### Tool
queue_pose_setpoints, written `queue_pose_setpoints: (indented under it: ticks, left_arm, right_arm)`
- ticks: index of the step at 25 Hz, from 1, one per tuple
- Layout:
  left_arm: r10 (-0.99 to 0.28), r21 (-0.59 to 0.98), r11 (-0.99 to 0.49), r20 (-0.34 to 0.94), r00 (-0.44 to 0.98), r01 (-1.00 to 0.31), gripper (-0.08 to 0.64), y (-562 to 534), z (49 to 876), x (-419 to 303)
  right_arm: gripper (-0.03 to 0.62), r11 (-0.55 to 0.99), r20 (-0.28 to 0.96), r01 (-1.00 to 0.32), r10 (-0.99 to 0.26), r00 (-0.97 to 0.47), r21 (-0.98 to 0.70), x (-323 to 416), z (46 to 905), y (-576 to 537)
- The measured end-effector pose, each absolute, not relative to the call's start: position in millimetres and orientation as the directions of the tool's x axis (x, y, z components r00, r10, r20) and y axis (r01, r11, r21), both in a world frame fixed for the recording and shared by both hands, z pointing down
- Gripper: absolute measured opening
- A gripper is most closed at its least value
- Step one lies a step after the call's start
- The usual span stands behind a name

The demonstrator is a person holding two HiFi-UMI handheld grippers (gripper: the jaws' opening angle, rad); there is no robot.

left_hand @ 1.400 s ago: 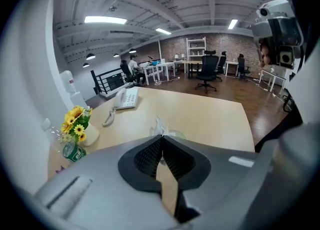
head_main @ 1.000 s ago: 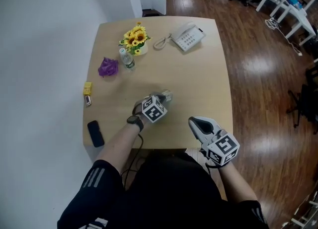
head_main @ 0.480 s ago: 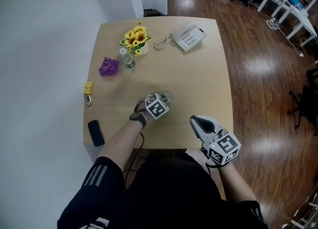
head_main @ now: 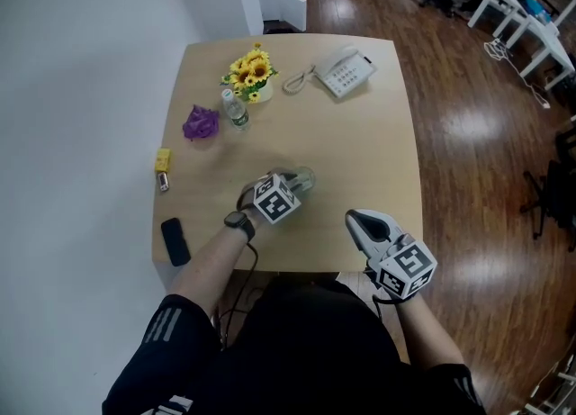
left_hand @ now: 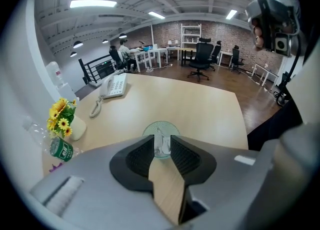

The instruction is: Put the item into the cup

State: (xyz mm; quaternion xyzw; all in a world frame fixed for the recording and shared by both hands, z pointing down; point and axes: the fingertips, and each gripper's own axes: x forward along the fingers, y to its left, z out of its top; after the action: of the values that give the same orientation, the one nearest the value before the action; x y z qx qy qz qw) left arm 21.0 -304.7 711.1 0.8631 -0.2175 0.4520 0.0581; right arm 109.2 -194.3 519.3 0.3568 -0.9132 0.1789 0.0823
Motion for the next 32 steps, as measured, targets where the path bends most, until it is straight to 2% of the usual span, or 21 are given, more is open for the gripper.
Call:
queue_pose_setpoints:
  ticks: [8, 13, 19, 24, 32]
  left_arm:
    - [-0.458, -0.116, -0.853, 0.636, 0.622, -0.509, 0.130, -283, 613, -28]
    - [-0.515, -0.043, -0.806, 0.541, 0.665, -0.590, 0.130, -258, 579, -65]
    - [-0.486, 0.074, -0.804, 0.490, 0.724, -0.590, 0.130, -208, 575, -85]
    - [-0.466, 0.095, -0.823, 0.449, 0.762, -0.560, 0.130, -173, 570, -86]
    - [-0.479, 0.129, -0.817, 0.391, 0.786, -0.562, 0.130, -129, 553, -64]
  right_arm:
    - [0.012, 0.718, 0.260, -0.651, -0.598, -0.758, -0.246, 79, 506, -205]
    - [0.012, 0.740, 0.251, -0.630, -0.580, -0.775, -0.233, 52, 502, -204]
    - [0.012, 0.735, 0.249, -0.641, -0.593, -0.766, -0.221, 26, 500, -191]
    - [0.012, 0.715, 0.254, -0.657, -0.607, -0.753, -0.240, 17, 505, -172]
    - [0.012, 0.752, 0.254, -0.611, -0.558, -0.790, -0.249, 20, 501, -129]
